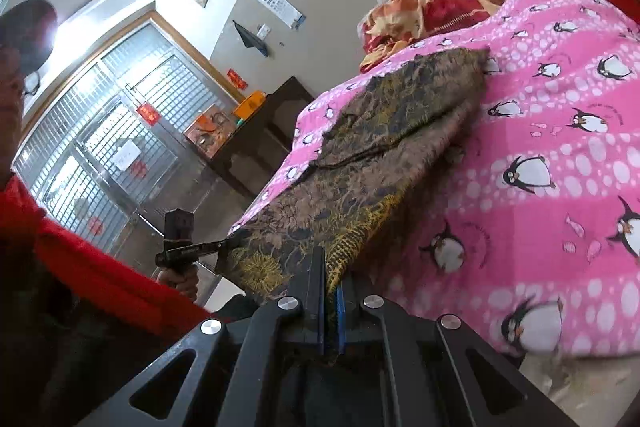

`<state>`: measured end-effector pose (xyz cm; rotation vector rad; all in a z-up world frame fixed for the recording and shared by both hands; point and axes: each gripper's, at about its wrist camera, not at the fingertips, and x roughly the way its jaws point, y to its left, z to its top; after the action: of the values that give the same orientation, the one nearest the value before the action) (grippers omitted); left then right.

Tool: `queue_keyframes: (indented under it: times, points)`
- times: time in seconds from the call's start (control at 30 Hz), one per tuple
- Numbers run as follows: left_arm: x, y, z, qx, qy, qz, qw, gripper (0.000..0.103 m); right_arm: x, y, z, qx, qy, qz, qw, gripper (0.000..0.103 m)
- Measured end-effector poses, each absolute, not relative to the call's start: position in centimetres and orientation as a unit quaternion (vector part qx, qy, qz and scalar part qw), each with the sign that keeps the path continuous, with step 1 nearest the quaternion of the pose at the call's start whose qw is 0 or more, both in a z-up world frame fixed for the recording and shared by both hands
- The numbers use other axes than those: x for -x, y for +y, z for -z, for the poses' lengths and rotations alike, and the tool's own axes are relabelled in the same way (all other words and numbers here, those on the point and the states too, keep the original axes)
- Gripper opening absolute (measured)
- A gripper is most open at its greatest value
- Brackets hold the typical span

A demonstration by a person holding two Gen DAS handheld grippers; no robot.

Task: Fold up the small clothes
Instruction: 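Grasp the garment hem with the left gripper while the right gripper grasps the other hem corner, then lift the hem with both grippers and fold it over the garment body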

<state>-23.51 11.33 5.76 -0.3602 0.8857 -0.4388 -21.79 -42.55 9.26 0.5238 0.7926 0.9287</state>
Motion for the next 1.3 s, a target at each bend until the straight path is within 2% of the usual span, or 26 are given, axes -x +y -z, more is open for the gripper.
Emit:
queue_keyframes:
  times: [0.2,0.43,0.73,0.83,1.03,1.23,1.27,1.3]
  points:
    - [19.6,12.6,-6.7,0.184,0.389,0.165,0.888,0.002,18.8,-44.6,-10.0,-0.252,0.332,-0.386,0.822,0.004]
    - [5.2,11.3,-8.2,0.146,0.354,0.076,0.921,0.002,4.3,-41.6,-8.6,-0.207,0.324,-0.284,0.878,0.004]
    - [-11.9,12.8,-6.0,0.123,0.390,0.016,0.912,0.002,-11.9,-36.8,-4.7,-0.172,0.382,-0.179,0.890,0.004]
    - [-14.2,12.8,-5.9,0.106,0.383,0.014,0.918,0.002,-14.8,-36.3,-3.7,-0.163,0.400,-0.158,0.888,0.004]
    - [-15.8,12.5,-1.3,0.081,0.431,0.015,0.899,0.006,-17.3,-36.1,0.2,-0.166,0.449,-0.136,0.867,0.003]
    - [-15.2,14.4,-2.6,0.077,0.448,0.050,0.889,0.009,-17.3,-38.5,0.0,-0.236,0.456,-0.160,0.843,0.005]
    - [-15.0,14.7,-3.1,0.065,0.449,0.037,0.890,0.024,-17.1,-38.8,-0.4,-0.245,0.455,-0.170,0.839,0.006]
    - [-14.5,15.1,-3.8,0.048,0.442,0.015,0.896,0.046,-16.9,-39.2,-0.9,-0.249,0.455,-0.178,0.836,0.007]
